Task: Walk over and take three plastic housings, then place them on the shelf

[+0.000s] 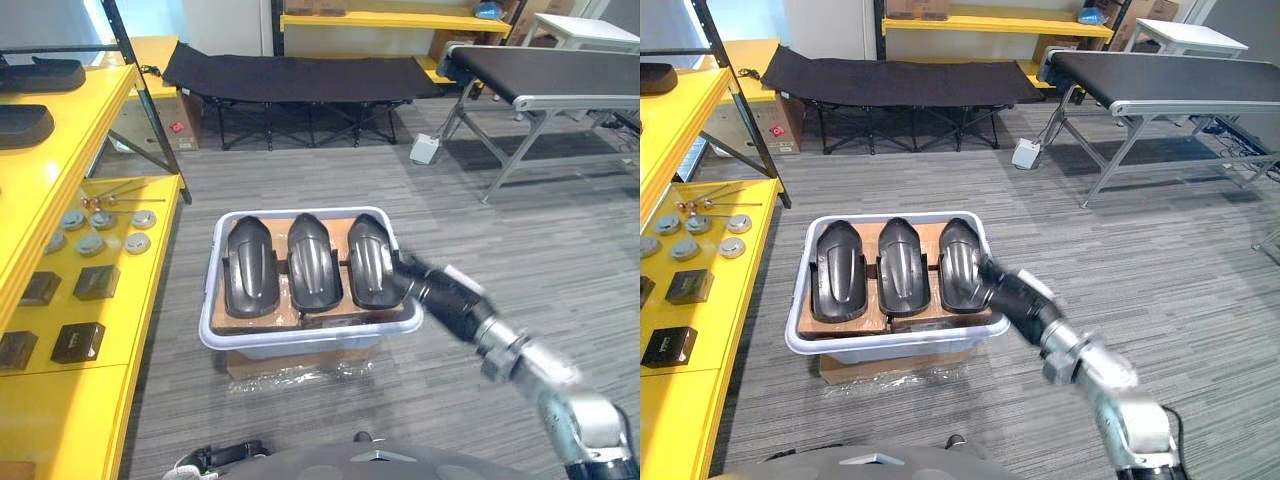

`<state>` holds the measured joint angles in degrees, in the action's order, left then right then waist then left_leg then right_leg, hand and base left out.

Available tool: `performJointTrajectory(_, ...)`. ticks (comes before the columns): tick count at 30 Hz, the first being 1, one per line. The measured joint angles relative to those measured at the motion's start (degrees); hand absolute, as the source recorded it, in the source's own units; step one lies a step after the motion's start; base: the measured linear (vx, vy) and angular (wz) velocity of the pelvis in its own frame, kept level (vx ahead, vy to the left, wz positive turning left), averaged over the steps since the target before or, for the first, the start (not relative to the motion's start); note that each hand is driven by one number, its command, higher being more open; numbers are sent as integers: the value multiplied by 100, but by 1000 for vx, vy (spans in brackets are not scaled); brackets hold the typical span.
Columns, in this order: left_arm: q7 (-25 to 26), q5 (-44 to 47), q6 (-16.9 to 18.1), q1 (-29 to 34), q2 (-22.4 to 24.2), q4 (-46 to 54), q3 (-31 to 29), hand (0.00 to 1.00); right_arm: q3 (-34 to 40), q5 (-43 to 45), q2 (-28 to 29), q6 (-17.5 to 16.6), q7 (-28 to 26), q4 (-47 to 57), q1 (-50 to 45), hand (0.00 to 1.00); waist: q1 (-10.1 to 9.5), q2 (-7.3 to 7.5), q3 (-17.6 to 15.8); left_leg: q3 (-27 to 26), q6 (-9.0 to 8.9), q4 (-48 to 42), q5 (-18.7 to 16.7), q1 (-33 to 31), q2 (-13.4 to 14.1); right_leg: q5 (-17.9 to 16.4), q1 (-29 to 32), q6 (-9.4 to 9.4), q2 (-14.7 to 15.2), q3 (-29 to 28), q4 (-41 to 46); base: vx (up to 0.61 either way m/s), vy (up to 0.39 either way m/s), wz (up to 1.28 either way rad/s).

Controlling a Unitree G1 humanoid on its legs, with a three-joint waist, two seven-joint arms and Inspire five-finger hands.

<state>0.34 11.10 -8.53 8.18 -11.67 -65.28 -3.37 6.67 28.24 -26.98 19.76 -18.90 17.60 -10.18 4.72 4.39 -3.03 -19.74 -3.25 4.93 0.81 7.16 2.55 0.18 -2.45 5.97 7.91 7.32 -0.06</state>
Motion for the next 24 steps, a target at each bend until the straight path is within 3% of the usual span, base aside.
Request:
performJointTrajectory(5,109,263,20,115,124,177,18,100,208,-790,433,-486,954,20,96,100,14,-126,-61,-12,-1,0,-3,-112,-2,16,125,2,2,-40,2,8,-1,-4)
performJointTrajectory(8,179,428,163,84,152,455,23,100,235,-1193,713,-760,1572,-143,432,100,3,-165,-435,-11,77,-8,53,-444,-11,147,420,-19,9,-82,2,-54,1,-2)
performJointTrajectory(9,205,519,240,-44,133,543,21,100,279,-1265,734,-783,1920,-250,770,100,-16,-150,-751,22,109,-20,107,-642,-19,213,601,-24,11,-83,0,-114,1,10)
performJointTrajectory(11,219,667,240,-211,88,667,22,100,357,-1455,735,-798,2224,-431,1175,100,-40,-113,-1078,112,128,-197,119,-943,-14,274,781,-41,33,-45,2,-99,2,22)
performJointTrajectory(13,243,881,241,-486,65,769,25,100,495,-1668,726,-803,2771,-882,1850,100,-160,-112,-1503,265,158,-418,140,-1314,8,360,974,-47,46,70,2,-100,-7,33)
performJointTrajectory(17,312,916,261,-703,72,1089,32,100,550,-1690,580,-882,3415,-1885,2921,100,-296,-164,-2008,518,176,-789,131,-1810,26,481,1171,-50,71,227,7,-65,2,34)
performJointTrajectory(19,303,927,339,-878,101,1237,74,100,551,-1885,358,-906,3822,-2427,3447,100,-391,-257,-2279,690,220,-1054,88,-2127,25,556,1280,-27,93,367,18,-79,31,34)
performJointTrajectory(24,265,1134,468,-1075,144,1363,187,100,543,-1875,-84,-914,4477,-3668,4328,100,-611,-368,-2430,927,316,-1519,-37,-2710,0,624,1609,-11,158,506,201,-73,64,25)
